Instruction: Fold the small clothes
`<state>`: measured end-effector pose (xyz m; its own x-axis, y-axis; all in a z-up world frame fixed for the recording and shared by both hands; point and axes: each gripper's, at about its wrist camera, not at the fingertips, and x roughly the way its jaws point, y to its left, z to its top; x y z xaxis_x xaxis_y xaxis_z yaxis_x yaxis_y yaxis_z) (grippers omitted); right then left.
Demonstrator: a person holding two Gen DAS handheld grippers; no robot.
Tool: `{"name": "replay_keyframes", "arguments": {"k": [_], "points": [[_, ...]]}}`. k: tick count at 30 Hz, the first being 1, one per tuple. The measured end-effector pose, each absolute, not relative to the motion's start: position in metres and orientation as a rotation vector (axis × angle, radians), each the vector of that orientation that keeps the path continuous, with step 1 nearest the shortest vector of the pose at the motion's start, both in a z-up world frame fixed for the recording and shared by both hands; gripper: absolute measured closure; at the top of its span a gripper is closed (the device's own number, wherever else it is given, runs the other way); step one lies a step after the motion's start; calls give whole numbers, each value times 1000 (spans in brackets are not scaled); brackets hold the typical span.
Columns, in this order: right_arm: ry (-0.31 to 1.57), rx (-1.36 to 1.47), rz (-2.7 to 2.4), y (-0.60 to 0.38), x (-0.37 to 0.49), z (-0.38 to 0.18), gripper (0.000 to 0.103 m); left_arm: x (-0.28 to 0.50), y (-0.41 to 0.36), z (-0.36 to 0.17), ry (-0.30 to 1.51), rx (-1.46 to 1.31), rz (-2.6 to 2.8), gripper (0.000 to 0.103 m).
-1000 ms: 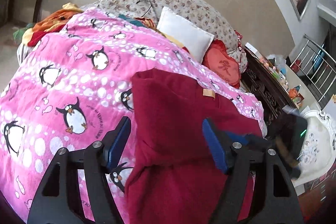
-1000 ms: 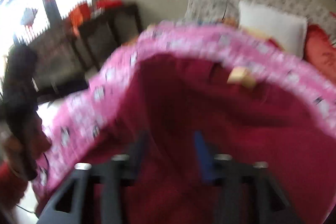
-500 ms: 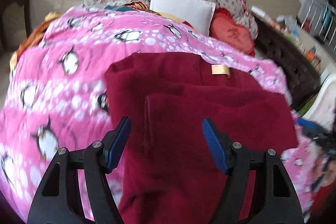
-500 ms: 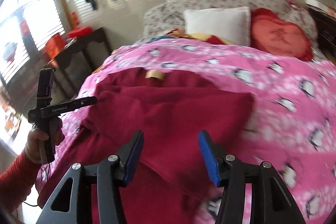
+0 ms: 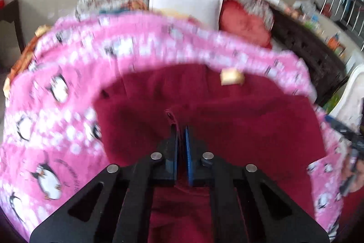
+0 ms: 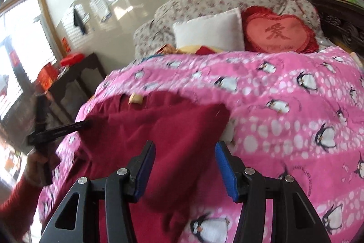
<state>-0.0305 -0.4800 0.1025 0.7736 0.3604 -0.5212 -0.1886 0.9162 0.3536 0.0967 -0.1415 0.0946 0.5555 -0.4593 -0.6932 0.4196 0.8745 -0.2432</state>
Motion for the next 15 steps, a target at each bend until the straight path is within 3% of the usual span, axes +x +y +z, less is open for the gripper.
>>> {"name": "replay_keyframes", "arguments": {"k": [4,11,12,13,15], "points": [[611,317,239,-490,-9,106,50,92,-119,119,751,-110,-506,100],[647,407,259,-498,2,95,45,94,-122,92,866,-106,-553,98],[655,398,265,-495,0,94,45,93,-125,90,870,-95,-548,87],[660,390,268,-493,-1,93,45,93,-129,88,870,-67,-534,69],[664,383,279,-490,-5,93,45,94,-137,87,855,-29,-501,51]]}}
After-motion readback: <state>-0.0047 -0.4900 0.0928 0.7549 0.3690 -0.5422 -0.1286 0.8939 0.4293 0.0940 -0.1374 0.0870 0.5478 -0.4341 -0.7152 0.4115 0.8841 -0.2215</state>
